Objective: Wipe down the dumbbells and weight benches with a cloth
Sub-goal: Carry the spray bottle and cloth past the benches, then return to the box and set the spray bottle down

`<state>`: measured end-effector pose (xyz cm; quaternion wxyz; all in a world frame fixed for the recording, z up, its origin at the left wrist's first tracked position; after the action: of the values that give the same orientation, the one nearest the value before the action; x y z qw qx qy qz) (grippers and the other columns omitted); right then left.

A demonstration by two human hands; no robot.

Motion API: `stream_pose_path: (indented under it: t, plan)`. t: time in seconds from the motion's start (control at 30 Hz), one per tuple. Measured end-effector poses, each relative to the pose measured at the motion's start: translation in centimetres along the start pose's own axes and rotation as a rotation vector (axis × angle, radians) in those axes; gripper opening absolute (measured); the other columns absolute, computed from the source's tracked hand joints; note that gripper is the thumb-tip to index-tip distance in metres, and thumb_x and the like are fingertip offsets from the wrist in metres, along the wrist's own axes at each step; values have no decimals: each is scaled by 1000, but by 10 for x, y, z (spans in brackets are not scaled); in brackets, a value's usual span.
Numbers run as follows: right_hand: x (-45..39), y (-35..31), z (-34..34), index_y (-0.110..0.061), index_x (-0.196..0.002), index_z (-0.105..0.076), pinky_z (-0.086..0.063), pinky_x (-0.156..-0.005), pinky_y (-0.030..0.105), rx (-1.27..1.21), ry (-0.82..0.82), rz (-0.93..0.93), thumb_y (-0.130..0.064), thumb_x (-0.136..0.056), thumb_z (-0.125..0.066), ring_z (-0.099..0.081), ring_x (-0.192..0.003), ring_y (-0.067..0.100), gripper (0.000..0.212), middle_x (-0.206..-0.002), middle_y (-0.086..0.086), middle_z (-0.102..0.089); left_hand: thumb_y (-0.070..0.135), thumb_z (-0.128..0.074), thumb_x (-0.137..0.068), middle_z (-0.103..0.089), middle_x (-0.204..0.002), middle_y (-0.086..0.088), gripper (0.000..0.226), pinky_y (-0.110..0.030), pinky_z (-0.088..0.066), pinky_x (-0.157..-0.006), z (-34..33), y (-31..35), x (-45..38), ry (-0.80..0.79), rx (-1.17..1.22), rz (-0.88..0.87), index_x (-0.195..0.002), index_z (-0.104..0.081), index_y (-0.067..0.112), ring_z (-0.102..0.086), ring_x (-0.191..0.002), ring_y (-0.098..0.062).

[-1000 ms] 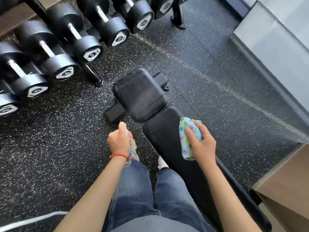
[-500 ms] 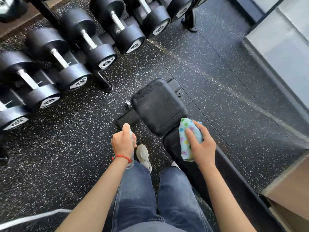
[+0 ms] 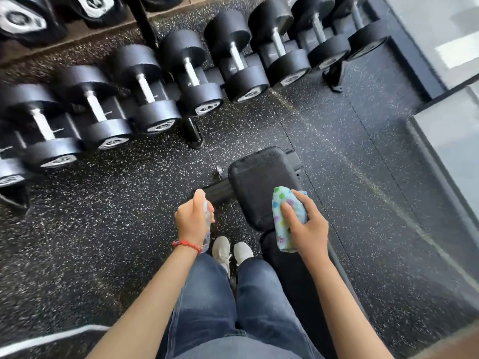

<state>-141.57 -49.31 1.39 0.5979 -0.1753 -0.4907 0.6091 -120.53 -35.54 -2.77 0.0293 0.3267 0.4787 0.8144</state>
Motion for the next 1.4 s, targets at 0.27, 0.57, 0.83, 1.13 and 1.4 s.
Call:
stream_pose_path:
  t: [0.27, 0.57, 0.83, 1.13, 1.4]
  plan:
    - [-6, -31, -24, -39, -98, -59, -35, -71, -4, 52, -229, 199, -23, -84, -67, -53, -80, -22, 23, -90, -28, -59, 48, -38, -79, -55, -48, -9, 52, -24, -42, -48, 23, -17, 31, 149, 194, 60, -54, -57, 6, -50, -47, -21]
    - [12, -54, -71, -33, -107, -63, -45, -76, 17, 159, -442, 340, -28, -83, -66, -60, -82, 3, 25, -91, -13, -64, 53, -35, -79, -57, -47, -7, 55, -29, -42, -52, 85, -55, 68, 354, 296, 95, -50, -59, 13, -51, -48, -24]
    - [66, -86, -154, -41, -98, -58, -41, -69, 2, 229, -681, 457, -29, -84, -66, -55, -76, -18, 20, -87, -28, -59, 50, -40, -92, -57, -54, -12, 58, -14, -39, -40, 164, -92, 90, 560, 402, 138, -60, -60, 6, -50, -40, -11]
    - [166, -117, -289, -38, -101, -58, -49, -74, 20, 329, -870, 607, -30, -85, -64, -59, -76, -9, 19, -87, -18, -62, 53, -38, -87, -55, -45, 1, 58, -20, -40, -48, 289, -149, 92, 689, 539, 167, -53, -55, 10, -51, -47, -17]
    - [268, -136, -410, -46, -97, -55, -54, -81, 34, 381, -1032, 684, -30, -84, -65, -61, -82, 3, 23, -87, -26, -59, 63, -37, -85, -51, -40, 3, 65, -18, -35, -43, 420, -201, 111, 842, 564, 227, -56, -58, 9, -45, -38, -12]
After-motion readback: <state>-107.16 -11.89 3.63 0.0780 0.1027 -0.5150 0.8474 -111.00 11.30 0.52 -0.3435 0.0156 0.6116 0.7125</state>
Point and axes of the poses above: each hand's wrist, its own x-axis away from the middle knuckle, its own z-axis out of the back of the hand, y = z × x, the point moved 6 cm from there along -x, towards the middle knuckle
